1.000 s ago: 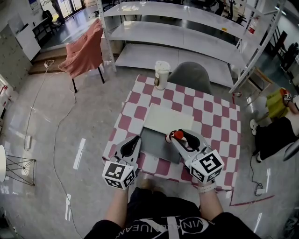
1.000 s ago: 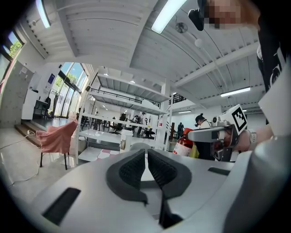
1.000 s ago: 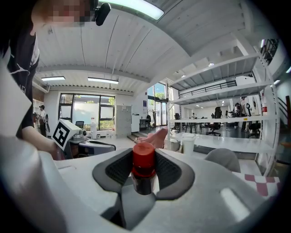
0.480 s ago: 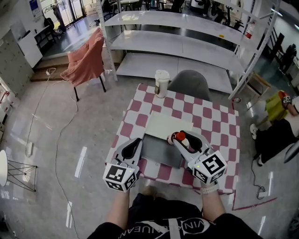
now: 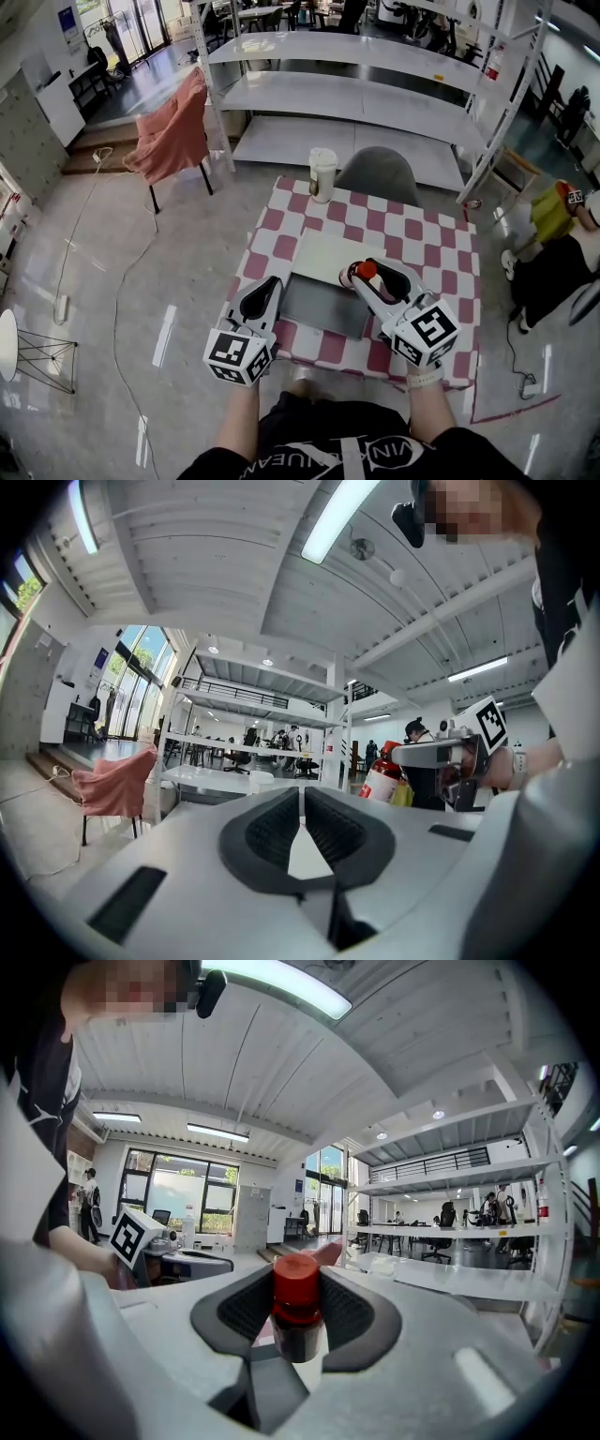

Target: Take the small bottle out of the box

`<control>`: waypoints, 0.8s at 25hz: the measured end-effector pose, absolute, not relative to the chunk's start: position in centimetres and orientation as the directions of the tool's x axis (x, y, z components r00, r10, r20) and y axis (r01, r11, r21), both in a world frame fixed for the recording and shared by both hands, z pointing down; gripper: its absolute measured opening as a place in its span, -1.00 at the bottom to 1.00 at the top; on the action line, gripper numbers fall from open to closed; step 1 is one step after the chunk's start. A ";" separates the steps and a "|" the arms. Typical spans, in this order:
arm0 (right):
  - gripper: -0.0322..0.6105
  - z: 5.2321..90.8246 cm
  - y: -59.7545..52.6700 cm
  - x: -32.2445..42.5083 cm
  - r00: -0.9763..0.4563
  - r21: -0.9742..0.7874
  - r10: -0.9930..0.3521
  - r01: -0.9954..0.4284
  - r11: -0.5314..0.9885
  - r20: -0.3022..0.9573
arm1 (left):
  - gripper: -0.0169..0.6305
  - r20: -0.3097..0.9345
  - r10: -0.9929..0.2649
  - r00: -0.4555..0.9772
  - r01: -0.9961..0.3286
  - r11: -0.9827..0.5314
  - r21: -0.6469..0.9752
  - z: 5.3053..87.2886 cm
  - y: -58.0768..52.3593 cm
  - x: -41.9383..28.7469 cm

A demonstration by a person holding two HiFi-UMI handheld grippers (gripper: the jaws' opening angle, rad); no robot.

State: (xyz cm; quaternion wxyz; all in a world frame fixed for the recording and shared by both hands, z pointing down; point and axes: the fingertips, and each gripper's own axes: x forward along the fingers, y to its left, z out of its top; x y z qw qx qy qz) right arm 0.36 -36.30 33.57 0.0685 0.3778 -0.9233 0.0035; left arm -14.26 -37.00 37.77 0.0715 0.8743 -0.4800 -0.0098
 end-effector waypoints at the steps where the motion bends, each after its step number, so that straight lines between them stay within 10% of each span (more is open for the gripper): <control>1: -0.48 33.4 -36.3 0.5 -0.701 0.045 -0.702 -0.703 0.710 0.125 | -0.88 0.049 -0.841 0.538 -0.839 -0.529 0.132 37.7 -37.0 -14.3; 20: -0.48 31.5 -36.6 2.6 -0.661 0.043 -0.748 -0.747 0.664 0.069 | -0.88 -0.001 -0.846 0.534 -0.841 -0.531 0.107 35.1 -37.3 -15.0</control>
